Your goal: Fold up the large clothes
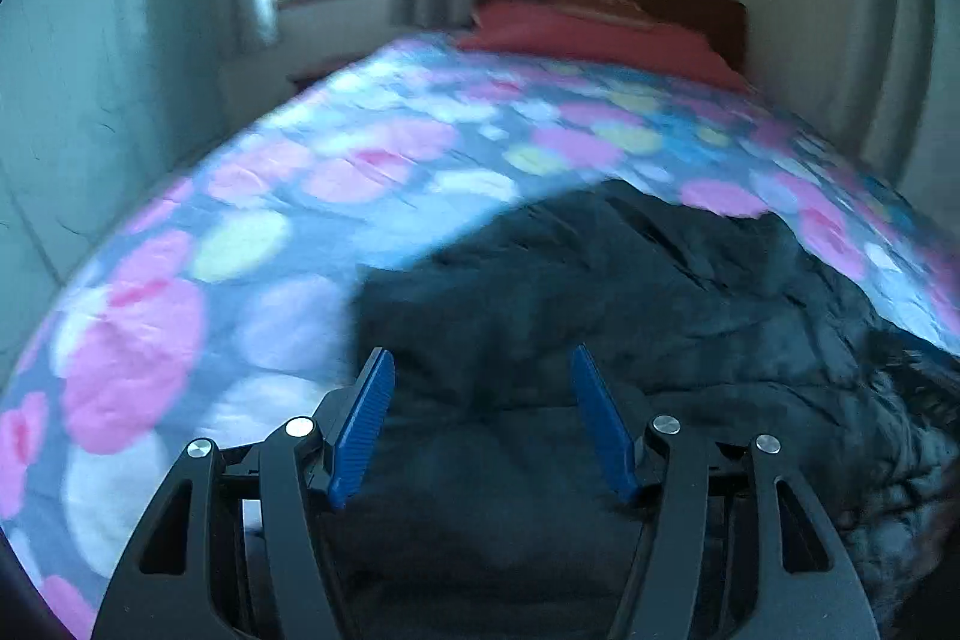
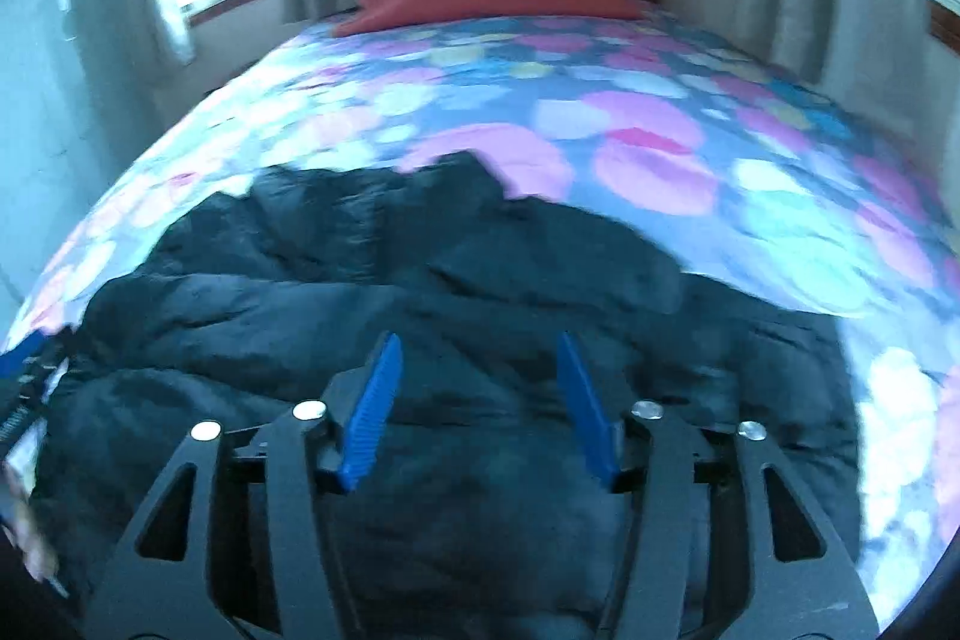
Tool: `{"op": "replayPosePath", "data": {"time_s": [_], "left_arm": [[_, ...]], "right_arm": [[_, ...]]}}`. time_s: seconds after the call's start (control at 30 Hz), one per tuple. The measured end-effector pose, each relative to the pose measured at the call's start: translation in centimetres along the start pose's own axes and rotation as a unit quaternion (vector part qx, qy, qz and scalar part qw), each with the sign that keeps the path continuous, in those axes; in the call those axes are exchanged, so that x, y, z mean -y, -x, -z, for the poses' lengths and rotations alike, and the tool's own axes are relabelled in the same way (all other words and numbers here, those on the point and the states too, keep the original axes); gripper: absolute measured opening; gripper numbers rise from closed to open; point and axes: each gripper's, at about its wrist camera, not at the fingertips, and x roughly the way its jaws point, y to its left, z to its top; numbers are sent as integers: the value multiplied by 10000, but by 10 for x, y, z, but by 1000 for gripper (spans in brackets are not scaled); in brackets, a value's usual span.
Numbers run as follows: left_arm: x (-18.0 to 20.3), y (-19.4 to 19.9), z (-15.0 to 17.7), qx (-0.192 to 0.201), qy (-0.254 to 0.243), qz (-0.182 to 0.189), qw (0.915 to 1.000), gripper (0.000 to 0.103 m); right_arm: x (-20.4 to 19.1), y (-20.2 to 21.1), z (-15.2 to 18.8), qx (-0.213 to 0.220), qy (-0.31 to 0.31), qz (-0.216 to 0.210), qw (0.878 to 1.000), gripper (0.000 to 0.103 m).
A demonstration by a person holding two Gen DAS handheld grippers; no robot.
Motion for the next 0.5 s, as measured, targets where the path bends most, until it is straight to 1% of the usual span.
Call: {"op": "replayPosePath", "data": {"time_s": [0.03,0.1,0.13,0.17,0.2,0.27,0.3,0.33,0.37,0.4,0.43,0.47,0.5], "left_arm": [[8,-16,3,-223,-47,20,9997,61],[16,-43,13,-604,-198,-42,9980,62],[21,-54,18,-670,-309,-131,9972,62],[21,-54,17,-629,-345,-178,9973,61],[21,-50,16,-607,-366,-195,9973,61],[15,-31,14,-459,-260,-55,9986,61],[8,-19,15,-286,-208,-20,9994,61],[3,-12,16,-177,-218,-108,9995,61],[-1,-10,20,-146,-219,-205,9994,61],[-8,-12,23,-179,-182,-309,9992,61],[-16,-23,27,-349,-97,-324,9988,61],[-20,-32,31,-487,-30,-225,9986,63],[-23,-41,34,-594,20,-161,9981,63]], "right_arm": [[-7,-8,2,-62,105,-1,9999,56],[-15,-41,14,-583,235,32,9980,57],[-14,-50,20,-622,233,-6,9978,57],[-13,-50,21,-565,222,-42,9981,57],[-11,-45,17,-597,187,-67,9980,57],[-5,-28,14,-560,90,-64,9984,56],[-1,-18,15,-437,56,-17,9990,57],[5,-4,19,-273,73,155,9995,57],[9,-1,21,-219,85,319,9992,57],[15,-3,28,-269,90,486,9984,57],[23,-17,37,-530,69,479,9974,58],[27,-25,43,-612,9,309,9976,58],[31,-29,47,-564,-81,165,9982,58]]}}
